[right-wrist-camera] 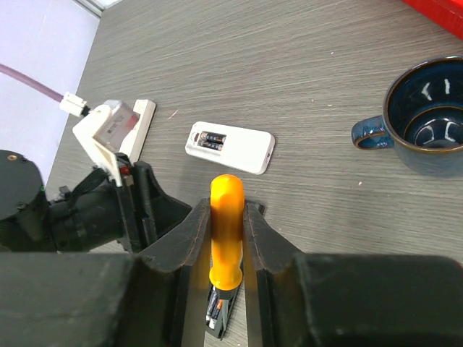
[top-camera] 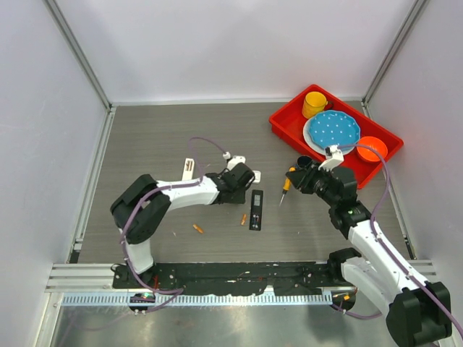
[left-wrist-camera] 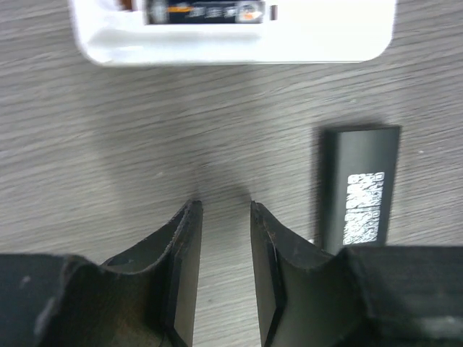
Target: Unload the batteries from the remote control
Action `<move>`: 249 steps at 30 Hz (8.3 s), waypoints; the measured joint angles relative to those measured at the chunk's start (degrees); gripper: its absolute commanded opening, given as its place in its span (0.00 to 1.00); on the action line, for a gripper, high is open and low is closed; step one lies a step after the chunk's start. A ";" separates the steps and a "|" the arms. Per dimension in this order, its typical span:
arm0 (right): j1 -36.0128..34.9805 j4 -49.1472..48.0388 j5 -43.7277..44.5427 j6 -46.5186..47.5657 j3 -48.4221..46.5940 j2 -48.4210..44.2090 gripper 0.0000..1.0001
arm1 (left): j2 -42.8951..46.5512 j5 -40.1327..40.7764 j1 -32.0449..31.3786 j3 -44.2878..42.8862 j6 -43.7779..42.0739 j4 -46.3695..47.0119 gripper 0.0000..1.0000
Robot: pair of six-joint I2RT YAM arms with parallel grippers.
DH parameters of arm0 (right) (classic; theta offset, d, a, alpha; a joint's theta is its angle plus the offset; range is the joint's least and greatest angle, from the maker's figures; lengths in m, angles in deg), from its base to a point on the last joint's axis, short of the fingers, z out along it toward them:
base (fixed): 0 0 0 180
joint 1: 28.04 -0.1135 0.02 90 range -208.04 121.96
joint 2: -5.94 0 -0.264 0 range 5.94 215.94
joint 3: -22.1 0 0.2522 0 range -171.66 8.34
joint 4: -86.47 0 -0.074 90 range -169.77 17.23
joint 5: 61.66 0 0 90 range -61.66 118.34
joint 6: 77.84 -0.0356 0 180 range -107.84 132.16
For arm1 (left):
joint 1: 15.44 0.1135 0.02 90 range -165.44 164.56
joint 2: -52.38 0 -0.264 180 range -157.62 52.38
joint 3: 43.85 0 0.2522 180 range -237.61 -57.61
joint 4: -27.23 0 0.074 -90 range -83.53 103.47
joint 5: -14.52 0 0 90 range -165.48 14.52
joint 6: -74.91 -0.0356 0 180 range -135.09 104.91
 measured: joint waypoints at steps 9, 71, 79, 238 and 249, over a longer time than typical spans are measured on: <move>-0.79 -1.68 -0.04 0.09 0.00 2.75 0.01 | 9.75 1.01 4.42 13.57 5.88 6.34 0.52; -0.79 -1.79 2.29 1.36 1.05 5.49 0.01 | 2.21 -2.97 -1.73 6.38 -18.47 9.73 0.04; -0.79 -1.77 2.25 1.36 1.07 5.49 0.01 | 3.04 -3.69 -2.23 6.40 -21.07 9.38 0.75; -7.85 -26.58 17.00 4.39 -5.42 35.43 0.01 | 2.69 -21.29 1.44 7.50 -34.95 12.87 0.00; -7.58 -26.71 14.05 3.85 -5.42 32.96 0.01 | 2.38 -21.46 1.44 6.82 -35.17 11.87 0.00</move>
